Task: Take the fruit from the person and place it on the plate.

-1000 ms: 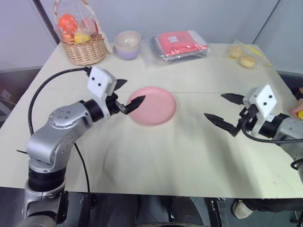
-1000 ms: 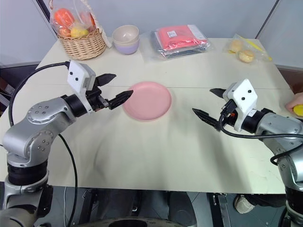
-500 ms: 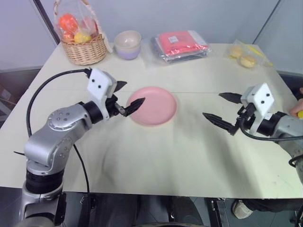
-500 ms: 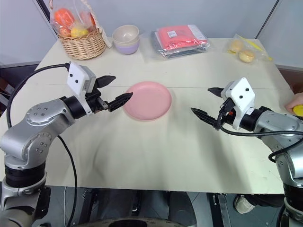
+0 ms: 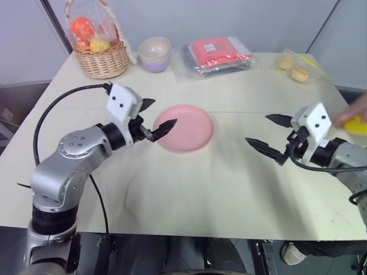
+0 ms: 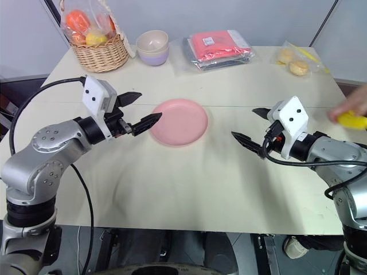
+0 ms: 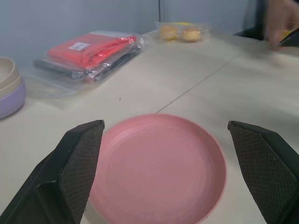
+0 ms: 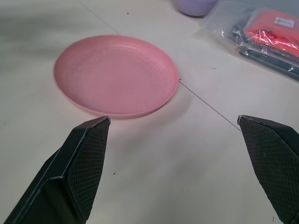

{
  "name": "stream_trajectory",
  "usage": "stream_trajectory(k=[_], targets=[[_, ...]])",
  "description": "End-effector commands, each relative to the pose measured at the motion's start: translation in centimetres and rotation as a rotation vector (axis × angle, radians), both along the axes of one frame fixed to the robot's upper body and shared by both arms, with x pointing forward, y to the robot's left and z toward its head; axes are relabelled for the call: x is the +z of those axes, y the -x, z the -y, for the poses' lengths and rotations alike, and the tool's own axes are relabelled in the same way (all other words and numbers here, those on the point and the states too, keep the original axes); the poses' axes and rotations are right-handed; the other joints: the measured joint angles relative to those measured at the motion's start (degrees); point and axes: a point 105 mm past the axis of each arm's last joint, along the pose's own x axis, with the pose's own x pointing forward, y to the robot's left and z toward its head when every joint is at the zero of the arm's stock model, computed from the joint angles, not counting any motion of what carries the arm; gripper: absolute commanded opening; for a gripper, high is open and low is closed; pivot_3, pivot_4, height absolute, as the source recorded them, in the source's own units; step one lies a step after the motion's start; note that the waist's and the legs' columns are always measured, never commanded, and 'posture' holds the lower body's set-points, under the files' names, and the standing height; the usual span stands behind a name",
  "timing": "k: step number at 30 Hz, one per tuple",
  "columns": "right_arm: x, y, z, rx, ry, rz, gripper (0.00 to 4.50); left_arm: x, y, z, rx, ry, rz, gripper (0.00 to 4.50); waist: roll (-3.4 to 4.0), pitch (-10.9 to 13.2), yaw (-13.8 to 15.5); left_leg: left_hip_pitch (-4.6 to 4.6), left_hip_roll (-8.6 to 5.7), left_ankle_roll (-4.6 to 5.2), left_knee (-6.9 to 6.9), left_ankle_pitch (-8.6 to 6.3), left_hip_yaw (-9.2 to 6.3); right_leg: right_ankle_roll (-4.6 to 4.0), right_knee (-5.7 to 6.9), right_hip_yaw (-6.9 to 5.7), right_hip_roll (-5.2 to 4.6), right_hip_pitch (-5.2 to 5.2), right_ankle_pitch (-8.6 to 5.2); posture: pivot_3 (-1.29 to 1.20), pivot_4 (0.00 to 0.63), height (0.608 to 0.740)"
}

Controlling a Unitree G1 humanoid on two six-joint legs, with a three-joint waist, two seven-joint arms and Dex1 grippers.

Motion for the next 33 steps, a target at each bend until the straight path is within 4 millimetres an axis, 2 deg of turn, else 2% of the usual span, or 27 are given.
stream_trajectory(k=[1,5,10,15,19,23,29,33], targets=[[1.1,0.4,-0.3,0.008,-0.002,0.052,4.50,1.5,0.3,-0.2,0.013,0.065,0.094,4.42,0.00,0.0,0.0,0.00,0.00,0.00,0.00,0.00,0.00,0.00,0.00,0.00,0.00,0.00,0.00,0.00,0.150,0.740],[1.0,0.5,-0.3,0.010,-0.005,0.048,4.50,2.0,-0.1,-1.2,0.082,0.187,0.128,4.42,-0.01,0.0,0.1,0.00,0.00,0.00,0.00,0.00,0.00,0.00,-0.02,0.00,-0.01,0.00,0.00,0.00,0.150,0.740],[1.5,0.4,-0.8,0.022,-0.050,0.055,4.50,1.4,-0.4,-2.3,0.145,0.219,0.174,4.42,0.00,0.0,0.1,0.01,0.00,0.00,-0.02,0.00,0.01,0.00,-0.02,0.00,-0.01,0.00,0.00,0.00,0.150,0.740],[4.7,-0.5,-2.6,0.041,-0.226,0.091,4.50,0.8,-0.6,-2.5,0.166,0.195,0.213,4.42,0.01,0.0,-0.1,0.01,0.00,-0.01,-0.02,0.00,0.01,-0.01,-0.02,0.00,-0.01,-0.02,0.00,0.00,0.150,0.740],[8.1,-1.4,-5.0,0.069,-0.374,0.100,4.50,0.4,-0.7,-2.3,0.171,0.172,0.236,4.42,0.02,0.0,-0.2,0.00,0.01,-0.01,-0.06,0.01,0.01,-0.01,-0.02,0.00,-0.01,-0.05,0.00,0.00,0.150,0.740],[9.7,-1.2,-6.3,0.103,-0.420,0.087,4.50,-0.1,-0.9,-2.1,0.172,0.166,0.233,4.42,0.02,0.0,0.3,-0.11,-0.01,-0.01,-0.07,0.01,-0.05,-0.02,-0.10,-0.02,-0.03,-0.10,0.01,0.00,0.150,0.740],[9.4,-1.9,-7.8,0.103,-0.415,0.042,4.50,-0.1,-1.1,-1.9,0.174,0.169,0.236,4.42,0.02,0.0,0.1,-0.24,-0.03,-0.01,-0.06,0.01,-0.02,-0.01,-0.06,-0.02,-0.06,-0.27,0.01,0.00,0.150,0.740],[8.9,-3.3,-8.3,0.083,-0.392,0.041,4.50,0.2,-1.1,-1.6,0.165,0.160,0.253,4.42,0.02,0.0,-0.2,-0.25,-0.02,-0.01,-0.06,0.01,-0.01,-0.01,-0.03,-0.02,-0.04,-0.30,0.01,0.00,0.150,0.740]])
